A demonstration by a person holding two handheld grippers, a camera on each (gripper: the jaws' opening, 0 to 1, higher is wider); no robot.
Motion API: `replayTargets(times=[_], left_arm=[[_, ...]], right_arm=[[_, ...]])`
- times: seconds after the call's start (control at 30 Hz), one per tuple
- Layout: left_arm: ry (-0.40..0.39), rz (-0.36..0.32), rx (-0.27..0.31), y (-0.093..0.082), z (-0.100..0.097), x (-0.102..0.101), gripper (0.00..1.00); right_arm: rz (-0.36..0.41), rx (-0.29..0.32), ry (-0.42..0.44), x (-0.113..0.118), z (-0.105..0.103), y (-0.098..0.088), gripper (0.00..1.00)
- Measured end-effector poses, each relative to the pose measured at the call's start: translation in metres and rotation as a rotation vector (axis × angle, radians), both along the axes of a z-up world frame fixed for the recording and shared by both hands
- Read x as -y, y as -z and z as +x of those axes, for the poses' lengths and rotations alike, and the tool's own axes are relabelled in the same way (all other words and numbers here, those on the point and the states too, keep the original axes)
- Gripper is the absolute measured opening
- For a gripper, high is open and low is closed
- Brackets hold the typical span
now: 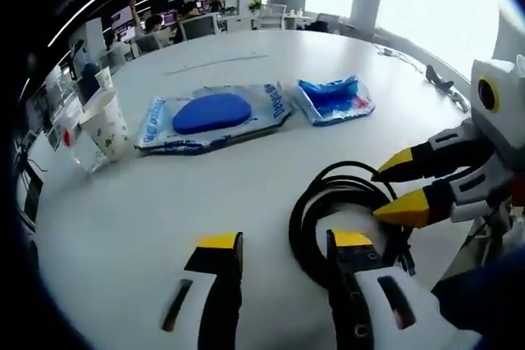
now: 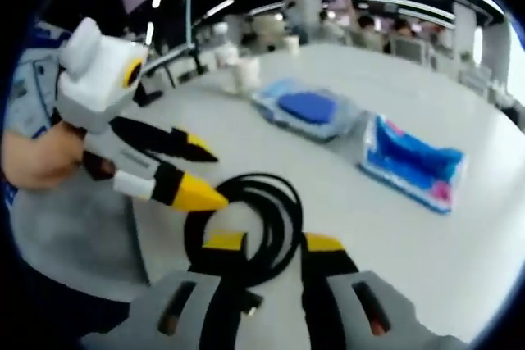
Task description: Arrange the tabletop items into an orderly group along one side of the table until the central work area is clear of visible clutter.
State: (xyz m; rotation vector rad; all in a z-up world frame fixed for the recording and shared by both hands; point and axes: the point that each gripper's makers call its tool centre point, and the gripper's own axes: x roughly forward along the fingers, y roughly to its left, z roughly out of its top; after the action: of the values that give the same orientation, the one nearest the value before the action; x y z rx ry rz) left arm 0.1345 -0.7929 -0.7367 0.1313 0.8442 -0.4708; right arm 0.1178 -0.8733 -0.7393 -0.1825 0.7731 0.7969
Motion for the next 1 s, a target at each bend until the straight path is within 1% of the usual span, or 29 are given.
replayTargets(times=[0.03, 0.07, 0.1, 0.13, 0.17, 0.23, 0.27, 0.3, 0.33, 0.37, 0.47, 0.53, 0.57, 0.63, 0.67, 0.7, 0.73, 0.8, 0.83, 0.9, 0.93, 1.0], left_arm=[[0.018, 0.011, -0.006, 0.002, -0.001, 0.002, 0.32], [0.046, 0.022, -0.025, 0.006, -0.005, 0.005, 0.28], [0.055, 0.019, -0.043, 0.009, -0.008, 0.007, 0.19], [0.095, -0.004, -0.005, 0.006, -0.004, 0.014, 0.14], [0.053, 0.013, -0.038, 0.008, -0.008, 0.01, 0.14], [0.057, 0.012, -0.028, 0.007, -0.004, 0.01, 0.14], [0.041, -0.006, -0.04, 0.007, -0.003, 0.011, 0.12], [0.039, -0.036, -0.062, 0.007, -0.006, 0.015, 0.08], [0.026, -0.02, -0.064, 0.006, -0.006, 0.012, 0.07], [0.033, -0.024, -0.052, 0.003, -0.007, 0.015, 0.07], [0.02, -0.054, -0.033, -0.007, -0.003, 0.022, 0.06], [0.013, -0.08, -0.035, -0.009, 0.0, 0.03, 0.06], [0.011, -0.106, -0.049, -0.009, 0.002, 0.038, 0.06], [0.021, -0.116, -0.04, -0.01, 0.006, 0.048, 0.06], [0.024, -0.131, -0.028, -0.012, 0.011, 0.056, 0.06], [0.023, -0.137, -0.022, -0.013, 0.013, 0.059, 0.06], [0.024, -0.155, -0.004, -0.017, 0.019, 0.068, 0.06], [0.033, -0.166, 0.007, -0.022, 0.028, 0.081, 0.04], [0.038, -0.182, 0.019, -0.026, 0.032, 0.087, 0.04], [0.04, -0.21, 0.017, -0.03, 0.037, 0.097, 0.04], [0.042, -0.217, 0.02, -0.032, 0.04, 0.102, 0.04], [0.052, -0.213, 0.025, -0.031, 0.043, 0.107, 0.04]], right_arm=[[-0.014, 0.031, -0.014, 0.001, 0.001, -0.001, 0.18], [-0.032, 0.04, -0.014, 0.004, 0.002, -0.001, 0.13], [-0.019, 0.013, 0.0, 0.003, 0.002, -0.002, 0.1], [0.001, -0.027, 0.044, 0.004, 0.002, -0.001, 0.08], [-0.002, -0.034, 0.045, 0.006, 0.005, -0.001, 0.06], [-0.021, -0.015, 0.026, 0.005, 0.005, -0.002, 0.04], [-0.019, -0.011, 0.029, 0.005, 0.006, -0.003, 0.02], [0.047, -0.014, 0.071, 0.0, 0.008, -0.01, 0.0], [0.035, -0.017, 0.095, 0.004, 0.009, -0.011, 0.0], [0.028, 0.006, 0.075, 0.006, 0.011, -0.016, 0.0], [0.02, 0.018, 0.081, 0.014, 0.013, -0.02, 0.0], [0.017, 0.031, 0.095, 0.022, 0.015, -0.023, 0.0], [0.01, 0.04, 0.101, 0.025, 0.016, -0.025, 0.0], [-0.004, 0.058, 0.127, 0.038, 0.021, -0.029, 0.0], [-0.002, 0.065, 0.154, 0.047, 0.026, -0.031, 0.0], [-0.002, 0.073, 0.17, 0.052, 0.029, -0.033, 0.0], [-0.009, 0.086, 0.186, 0.061, 0.032, -0.036, 0.0], [-0.015, 0.097, 0.212, 0.075, 0.038, -0.038, 0.0], [-0.02, 0.1, 0.229, 0.081, 0.041, -0.038, 0.0], [-0.022, 0.111, 0.252, 0.092, 0.048, -0.041, 0.0], [-0.023, 0.115, 0.255, 0.093, 0.049, -0.042, 0.0], [-0.032, 0.124, 0.263, 0.099, 0.055, -0.043, 0.0]])
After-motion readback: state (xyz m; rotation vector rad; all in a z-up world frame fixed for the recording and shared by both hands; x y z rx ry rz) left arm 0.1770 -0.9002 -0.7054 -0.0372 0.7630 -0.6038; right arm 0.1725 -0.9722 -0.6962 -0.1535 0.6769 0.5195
